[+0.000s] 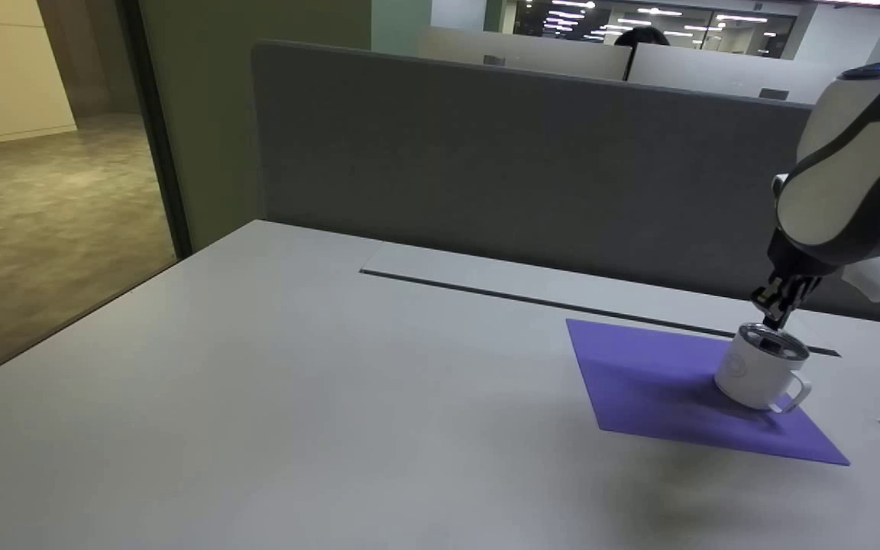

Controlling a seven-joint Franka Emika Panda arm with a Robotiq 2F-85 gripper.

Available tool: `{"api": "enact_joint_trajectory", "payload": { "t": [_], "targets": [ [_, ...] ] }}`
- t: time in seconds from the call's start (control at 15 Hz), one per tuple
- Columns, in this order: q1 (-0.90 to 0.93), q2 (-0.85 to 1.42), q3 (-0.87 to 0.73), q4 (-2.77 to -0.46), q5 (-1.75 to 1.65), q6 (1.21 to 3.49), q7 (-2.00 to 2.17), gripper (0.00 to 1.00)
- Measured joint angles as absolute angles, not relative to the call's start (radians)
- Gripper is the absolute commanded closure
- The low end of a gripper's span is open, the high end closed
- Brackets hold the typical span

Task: Remove the lid from the cup

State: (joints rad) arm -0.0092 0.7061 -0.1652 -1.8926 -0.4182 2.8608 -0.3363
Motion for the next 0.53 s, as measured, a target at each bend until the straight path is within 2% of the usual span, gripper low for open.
{"api": "enact_joint_trajectory", "payload": {
  "t": [0.2, 0.53],
  "targets": [
    [-0.02, 0.677, -0.137, -1.894, -0.401, 2.818, -0.349, 1.0],
    [-0.054, 0.644, -0.054, -1.894, -0.348, 2.605, -0.405, 1.0]
  ]
}}
